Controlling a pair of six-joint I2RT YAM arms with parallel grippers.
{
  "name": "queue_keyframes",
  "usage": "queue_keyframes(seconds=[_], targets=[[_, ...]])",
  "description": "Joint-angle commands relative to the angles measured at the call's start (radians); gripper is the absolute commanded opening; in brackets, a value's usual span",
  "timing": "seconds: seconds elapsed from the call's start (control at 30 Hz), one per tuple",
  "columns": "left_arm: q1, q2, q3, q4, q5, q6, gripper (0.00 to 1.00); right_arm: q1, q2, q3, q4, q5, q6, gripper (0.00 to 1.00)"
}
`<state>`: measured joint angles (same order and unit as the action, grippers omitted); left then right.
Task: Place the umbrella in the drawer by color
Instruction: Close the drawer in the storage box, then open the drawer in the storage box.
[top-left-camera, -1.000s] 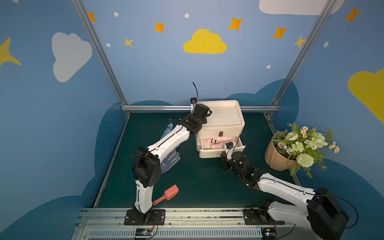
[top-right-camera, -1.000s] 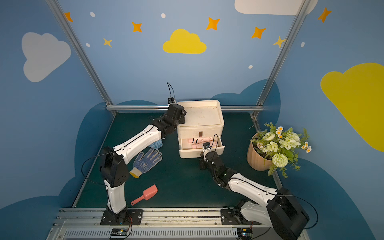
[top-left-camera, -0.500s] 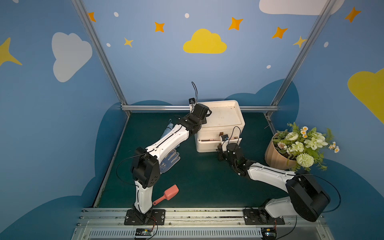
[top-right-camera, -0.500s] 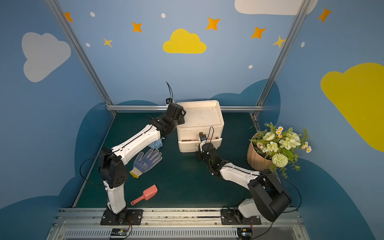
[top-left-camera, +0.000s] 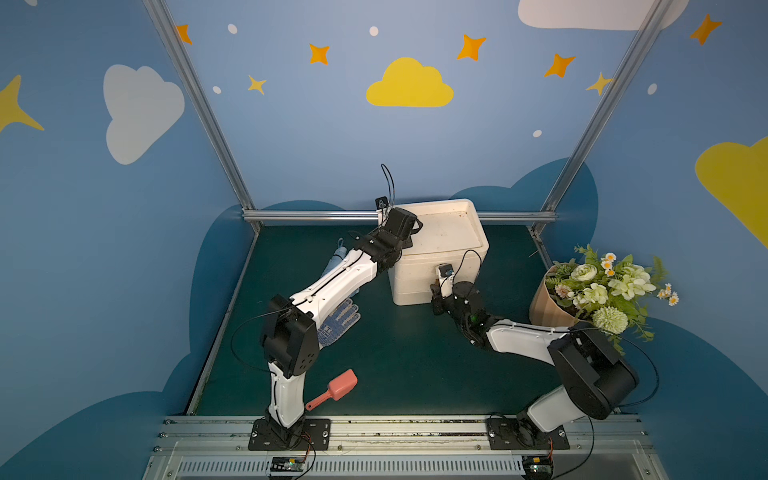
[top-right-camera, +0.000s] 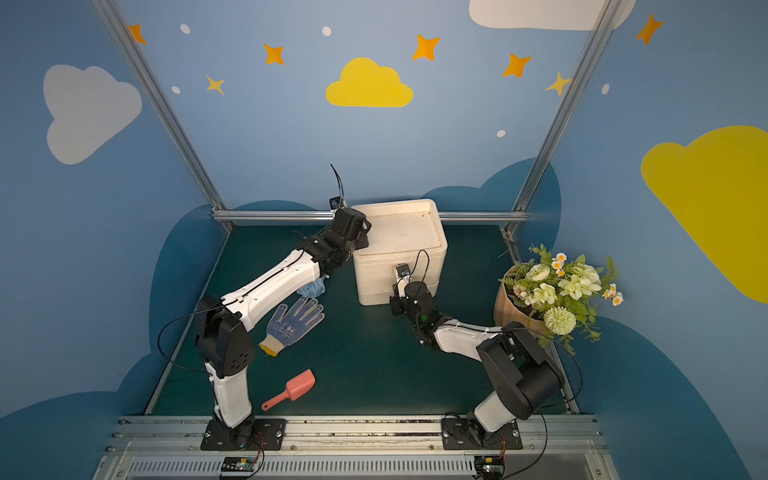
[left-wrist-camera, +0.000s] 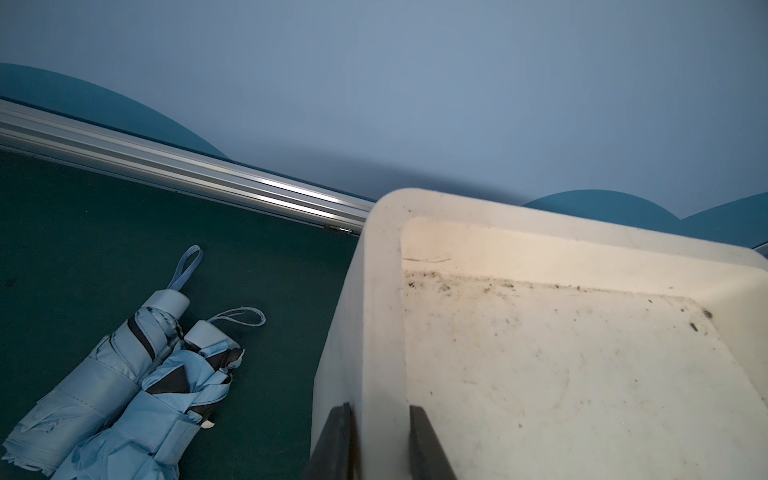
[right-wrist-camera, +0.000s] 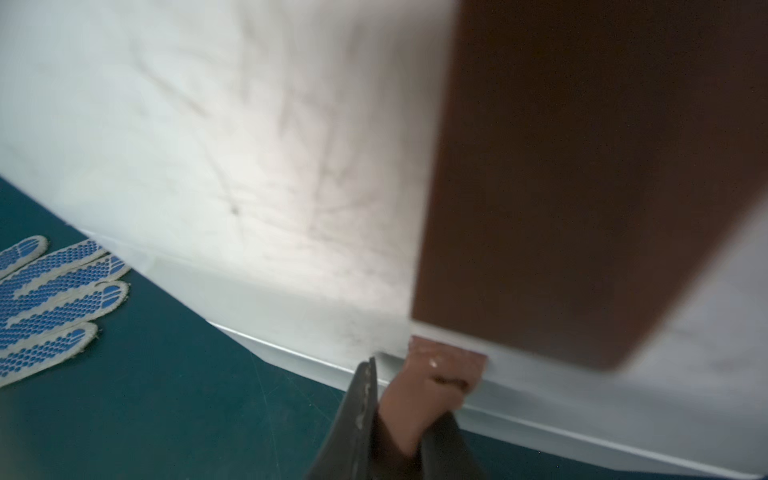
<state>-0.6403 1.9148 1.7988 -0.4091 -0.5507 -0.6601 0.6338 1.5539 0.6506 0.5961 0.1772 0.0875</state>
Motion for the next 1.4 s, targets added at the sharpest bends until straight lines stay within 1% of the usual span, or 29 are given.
queue_keyframes(seconds=[0.0,0.03,0.07,0.17,0.2,0.27,0.33,0.4,0.47,0.6,0.7,0.87,0.93,1.03,1.2,1.27,1.37], targets=[[-0.032,-0.033,-0.034,-0.112,0.165,-0.052,0.05,-0.021,-0.014,0.033,0.245,-0.058,-0.029,0.27],[-0.027,-0.031,-0.033,-0.112,0.156,-0.056,0.05,-0.023,-0.025,0.027,0.245,-0.072,-0.023,0.32],[-0.022,-0.031,-0.033,-0.111,0.154,-0.059,0.06,-0.023,-0.038,-0.010,0.245,-0.091,-0.023,0.35],[-0.006,-0.024,-0.024,-0.115,0.132,-0.075,0.08,-0.026,-0.088,-0.078,0.236,-0.161,-0.031,0.52],[-0.004,-0.022,-0.020,-0.118,0.122,-0.079,0.08,-0.026,-0.108,-0.101,0.221,-0.176,-0.021,0.55],[0.002,-0.015,-0.007,-0.128,0.108,-0.084,0.10,-0.028,-0.144,-0.132,0.177,-0.179,0.032,0.56],[0.008,-0.010,0.007,-0.141,0.099,-0.087,0.10,-0.028,-0.173,-0.156,0.124,-0.179,0.100,0.55],[0.008,-0.005,0.016,-0.147,0.088,-0.088,0.11,-0.029,-0.184,-0.166,0.047,-0.211,0.108,0.54],[0.010,-0.002,0.020,-0.149,0.082,-0.093,0.11,-0.028,-0.166,-0.168,0.020,-0.221,0.139,0.52],[0.012,0.009,0.035,-0.159,0.082,-0.109,0.11,-0.031,-0.124,-0.211,0.137,-0.229,0.219,0.49],[0.013,0.022,0.055,-0.177,0.072,-0.116,0.12,-0.036,-0.120,-0.221,0.148,-0.206,0.260,0.47],[0.016,0.051,0.098,-0.210,0.078,-0.122,0.12,-0.044,-0.080,-0.236,0.163,-0.170,0.325,0.46],[0.015,0.056,0.099,-0.212,0.080,-0.125,0.12,-0.057,-0.035,-0.251,0.227,-0.170,0.349,0.46],[0.016,0.061,0.092,-0.212,0.074,-0.137,0.12,-0.100,0.053,-0.296,0.423,-0.205,0.432,0.43],[0.015,0.077,0.099,-0.211,0.088,-0.137,0.12,-0.150,0.276,-0.320,0.777,-0.229,0.590,0.36],[0.015,0.080,0.099,-0.211,0.086,-0.136,0.11,-0.166,0.340,-0.302,0.810,-0.249,0.649,0.34],[0.015,0.078,0.099,-0.211,0.084,-0.130,0.11,-0.179,0.390,-0.259,0.811,-0.353,0.627,0.33]])
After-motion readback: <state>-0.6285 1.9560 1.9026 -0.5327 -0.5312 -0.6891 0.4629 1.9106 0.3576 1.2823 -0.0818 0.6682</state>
